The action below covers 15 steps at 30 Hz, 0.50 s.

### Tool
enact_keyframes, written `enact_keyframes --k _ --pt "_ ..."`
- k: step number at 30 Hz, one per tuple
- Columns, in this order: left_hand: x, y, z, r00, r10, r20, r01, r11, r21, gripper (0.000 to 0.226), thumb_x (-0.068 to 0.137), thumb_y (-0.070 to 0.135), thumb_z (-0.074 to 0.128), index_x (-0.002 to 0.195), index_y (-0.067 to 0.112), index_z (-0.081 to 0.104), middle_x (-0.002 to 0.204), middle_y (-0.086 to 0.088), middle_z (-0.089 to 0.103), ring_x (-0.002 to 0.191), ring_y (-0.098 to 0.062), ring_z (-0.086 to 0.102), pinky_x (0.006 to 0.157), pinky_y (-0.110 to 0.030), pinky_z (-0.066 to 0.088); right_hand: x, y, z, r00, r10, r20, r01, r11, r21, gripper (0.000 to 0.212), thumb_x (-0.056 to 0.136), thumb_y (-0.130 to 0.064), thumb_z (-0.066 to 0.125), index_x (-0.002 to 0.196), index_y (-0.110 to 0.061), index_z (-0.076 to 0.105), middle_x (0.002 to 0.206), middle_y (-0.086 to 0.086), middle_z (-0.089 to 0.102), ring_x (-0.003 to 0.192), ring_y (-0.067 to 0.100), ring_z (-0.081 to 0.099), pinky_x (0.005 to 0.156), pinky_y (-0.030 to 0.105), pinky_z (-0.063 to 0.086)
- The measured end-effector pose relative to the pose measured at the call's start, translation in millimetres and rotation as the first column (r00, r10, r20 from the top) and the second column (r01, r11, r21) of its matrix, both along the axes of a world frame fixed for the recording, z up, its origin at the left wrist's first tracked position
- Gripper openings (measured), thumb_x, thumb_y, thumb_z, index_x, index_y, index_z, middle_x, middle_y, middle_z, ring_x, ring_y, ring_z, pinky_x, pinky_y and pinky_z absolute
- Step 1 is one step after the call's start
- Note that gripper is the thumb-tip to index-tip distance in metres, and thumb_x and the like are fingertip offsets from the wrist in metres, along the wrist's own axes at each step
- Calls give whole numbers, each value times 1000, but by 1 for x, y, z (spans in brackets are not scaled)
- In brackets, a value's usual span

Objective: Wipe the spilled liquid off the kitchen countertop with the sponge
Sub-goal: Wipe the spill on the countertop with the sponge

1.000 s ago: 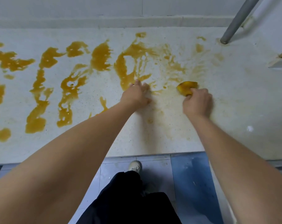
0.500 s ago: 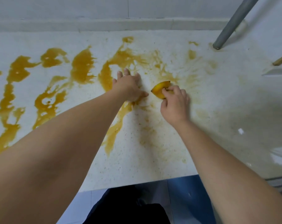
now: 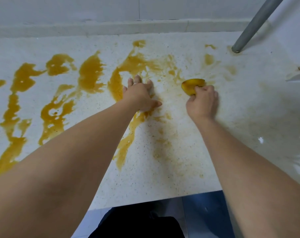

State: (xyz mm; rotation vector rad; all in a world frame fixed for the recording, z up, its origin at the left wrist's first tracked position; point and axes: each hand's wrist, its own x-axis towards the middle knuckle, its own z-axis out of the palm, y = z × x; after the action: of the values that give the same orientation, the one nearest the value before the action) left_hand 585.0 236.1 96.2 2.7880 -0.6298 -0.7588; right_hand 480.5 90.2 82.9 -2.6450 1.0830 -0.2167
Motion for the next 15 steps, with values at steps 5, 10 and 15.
enact_keyframes --k 5,10,15 --pt "1 -2 -2 1000 6 2 -6 1000 4 91 80 58 61 151 30 11 159 -8 -11 145 -31 -13 117 -47 1 7 34 -4 913 408 -1 -408 913 -20 38 89 -16 47 127 -16 53 127 7 48 114 27 43 98 35 32" --pt "1 -1 -2 1000 18 -7 -18 1000 -15 91 80 57 62 151 31 11 159 -7 -12 145 -30 -14 117 -47 -2 22 5 5 1000 19 -12 -19 1000 11 30 88 -15 48 115 -12 58 125 12 48 116 31 43 100 40 35" --pt "1 -2 -1 1000 26 -7 -26 1000 -12 91 80 56 63 151 30 11 159 -7 -11 145 -30 -13 118 -47 0 26 27 -2 946 322 -24 -323 946 -18 38 90 -18 46 128 -19 52 126 7 48 114 26 43 98 35 34"
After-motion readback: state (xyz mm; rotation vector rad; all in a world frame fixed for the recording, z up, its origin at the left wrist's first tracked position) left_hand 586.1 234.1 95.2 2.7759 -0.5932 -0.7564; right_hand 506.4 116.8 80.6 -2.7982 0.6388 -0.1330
